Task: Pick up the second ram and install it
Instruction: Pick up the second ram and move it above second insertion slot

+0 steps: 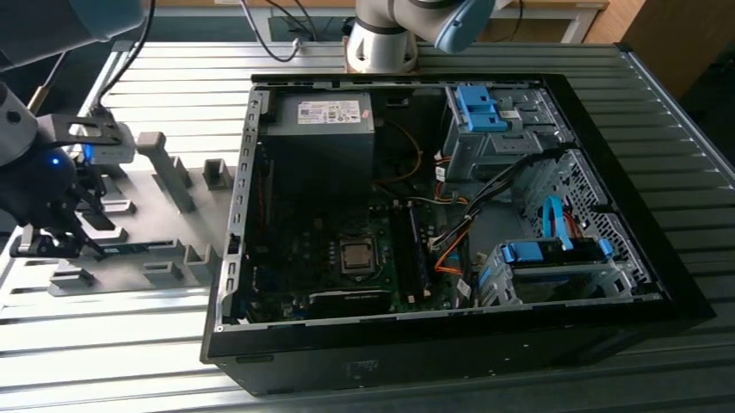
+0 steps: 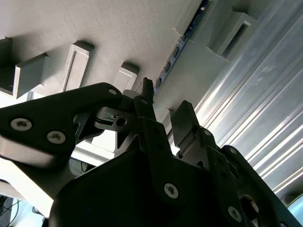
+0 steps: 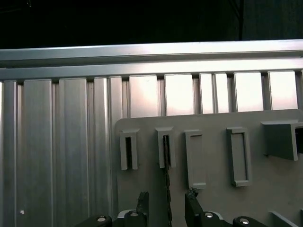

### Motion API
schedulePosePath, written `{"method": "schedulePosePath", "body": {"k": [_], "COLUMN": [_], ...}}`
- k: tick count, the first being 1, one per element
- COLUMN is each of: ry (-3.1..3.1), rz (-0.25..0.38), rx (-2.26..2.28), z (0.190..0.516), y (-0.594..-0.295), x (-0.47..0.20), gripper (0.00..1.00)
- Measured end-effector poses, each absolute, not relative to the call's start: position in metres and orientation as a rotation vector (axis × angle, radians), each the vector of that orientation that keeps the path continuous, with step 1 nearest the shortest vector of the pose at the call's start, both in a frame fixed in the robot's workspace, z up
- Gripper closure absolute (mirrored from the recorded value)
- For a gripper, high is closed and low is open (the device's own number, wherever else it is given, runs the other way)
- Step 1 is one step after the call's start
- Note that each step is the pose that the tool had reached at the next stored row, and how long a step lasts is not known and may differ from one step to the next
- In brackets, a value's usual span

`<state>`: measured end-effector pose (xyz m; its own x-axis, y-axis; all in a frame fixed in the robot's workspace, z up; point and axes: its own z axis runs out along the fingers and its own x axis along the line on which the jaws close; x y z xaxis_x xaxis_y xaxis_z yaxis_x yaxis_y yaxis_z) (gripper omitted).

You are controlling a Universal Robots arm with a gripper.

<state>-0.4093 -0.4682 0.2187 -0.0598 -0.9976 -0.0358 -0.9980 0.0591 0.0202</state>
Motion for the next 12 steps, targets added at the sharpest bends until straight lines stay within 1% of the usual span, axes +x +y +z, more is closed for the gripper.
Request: {"method": "schedulePosePath", "body": {"k": [4, 12], "ry": [2.277, 2.281], "rz": [0.061, 0.069], "rx": [-2.146, -2.148], "z": [0.2126, 0.2108], "y": [-0.4683, -0.4682], "x": [-0.4094, -0.4085], "gripper": [0.57, 0.57]}}
